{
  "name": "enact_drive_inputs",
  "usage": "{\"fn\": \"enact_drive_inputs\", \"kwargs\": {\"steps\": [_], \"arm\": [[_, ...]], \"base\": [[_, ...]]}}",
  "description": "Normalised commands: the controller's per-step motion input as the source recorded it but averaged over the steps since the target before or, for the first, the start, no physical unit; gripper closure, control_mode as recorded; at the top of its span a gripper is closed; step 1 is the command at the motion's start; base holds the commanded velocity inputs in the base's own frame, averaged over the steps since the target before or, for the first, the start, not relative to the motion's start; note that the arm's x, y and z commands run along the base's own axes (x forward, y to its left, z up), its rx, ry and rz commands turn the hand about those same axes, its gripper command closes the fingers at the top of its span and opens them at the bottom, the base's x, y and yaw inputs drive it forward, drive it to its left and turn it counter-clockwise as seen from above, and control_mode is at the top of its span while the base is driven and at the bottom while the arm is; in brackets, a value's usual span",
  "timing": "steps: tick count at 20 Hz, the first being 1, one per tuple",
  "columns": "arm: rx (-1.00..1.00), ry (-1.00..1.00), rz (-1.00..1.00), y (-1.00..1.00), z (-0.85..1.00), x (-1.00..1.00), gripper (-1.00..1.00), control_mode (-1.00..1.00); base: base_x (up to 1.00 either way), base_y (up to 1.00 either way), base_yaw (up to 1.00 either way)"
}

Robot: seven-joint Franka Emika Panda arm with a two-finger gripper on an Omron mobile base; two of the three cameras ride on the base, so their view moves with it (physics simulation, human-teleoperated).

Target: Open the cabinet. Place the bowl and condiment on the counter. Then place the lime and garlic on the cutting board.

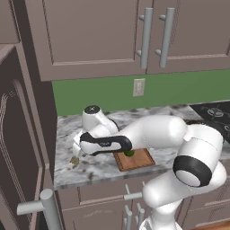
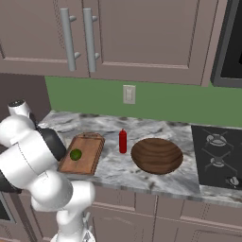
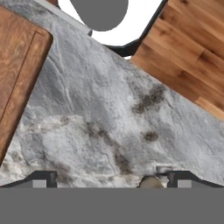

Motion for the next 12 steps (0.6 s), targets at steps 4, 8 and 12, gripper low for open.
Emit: {"fn": "enact_drive_inputs", "kwargs": {"steps": [4, 8, 12], "arm": [[0.0, 0.07, 0.0, 0.33, 0.0, 0.0, -1.0, -1.0], [0.0, 0.09, 0.0, 0.28, -0.07, 0.0, -1.0, -1.0], [0.0, 0.04, 0.02, 0.25, -0.15, 0.0, -1.0, -1.0]], "base": [[0.0, 0.0, 0.0], [0.0, 0.0, 0.0], [0.0, 0.0, 0.0]]}}
